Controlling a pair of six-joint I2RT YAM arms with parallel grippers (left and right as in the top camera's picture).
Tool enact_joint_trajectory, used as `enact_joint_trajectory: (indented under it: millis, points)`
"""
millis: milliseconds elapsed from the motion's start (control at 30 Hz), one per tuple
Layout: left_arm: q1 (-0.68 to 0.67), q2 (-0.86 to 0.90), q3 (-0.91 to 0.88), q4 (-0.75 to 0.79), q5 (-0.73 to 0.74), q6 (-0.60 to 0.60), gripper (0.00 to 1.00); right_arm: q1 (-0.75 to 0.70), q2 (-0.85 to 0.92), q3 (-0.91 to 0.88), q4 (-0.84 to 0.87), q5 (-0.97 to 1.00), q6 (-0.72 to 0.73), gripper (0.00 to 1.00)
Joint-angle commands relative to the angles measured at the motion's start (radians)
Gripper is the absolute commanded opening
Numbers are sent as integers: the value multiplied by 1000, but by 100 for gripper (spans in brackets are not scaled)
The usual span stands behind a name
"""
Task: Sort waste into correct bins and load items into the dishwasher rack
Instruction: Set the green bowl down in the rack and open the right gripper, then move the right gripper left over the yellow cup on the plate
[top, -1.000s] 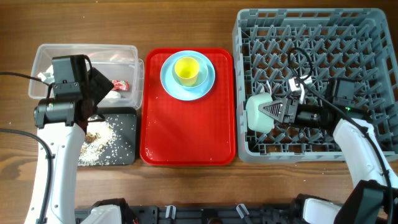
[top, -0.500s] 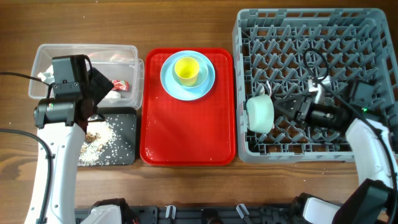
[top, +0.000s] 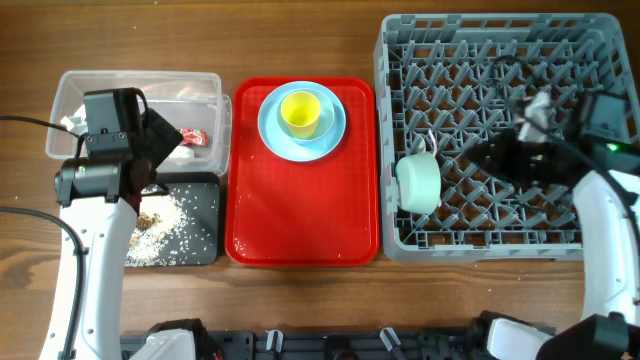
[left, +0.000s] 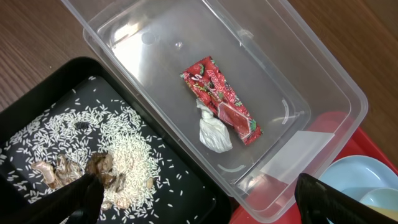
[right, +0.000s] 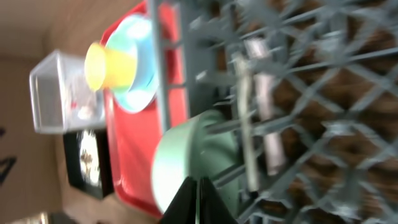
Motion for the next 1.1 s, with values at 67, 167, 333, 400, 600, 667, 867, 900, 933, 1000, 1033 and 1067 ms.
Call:
enact_joint_trajectory:
  millis: [67, 167, 333, 400, 600, 667, 867, 900, 933, 1000, 1033, 1067]
  points:
    - [5, -9, 12, 0, -6, 16, 100, 198, -22, 21, 15, -33, -40, 5]
    - [5, -9, 12, 0, -6, 16, 100, 298, -21, 21, 49, -13, -34, 5]
    - [5, -9, 12, 0, -6, 16, 100, 436, -16, 16, 56, 231, 80, 4]
    - [5, -9, 12, 0, -6, 16, 100, 480, -13, 8, 44, 351, 142, 4]
    - [5, -9, 12, 0, -6, 16, 100, 529, -12, -9, -32, 634, 242, 4]
    - [5, -9, 12, 0, -6, 16, 100, 528, -12, -9, -68, 753, 277, 4]
    - [5, -9, 12, 0, -6, 16, 100, 528, -13, -7, -119, 905, 332, 6]
    - [5, -9, 12, 0, -6, 16, 100, 528, -13, -5, -119, 905, 331, 7]
    - [5, -9, 12, 0, -6, 16, 100, 528, -13, -3, -119, 905, 330, 7]
    - [5, -9, 12, 0, -6, 16, 100, 528, -13, 10, -119, 905, 330, 8]
    - [5, -9, 12, 0, -6, 16, 100, 528, -13, 18, -119, 905, 330, 8]
    - [5, -9, 12, 0, -6, 16, 100, 528, -13, 31, -120, 904, 325, 8]
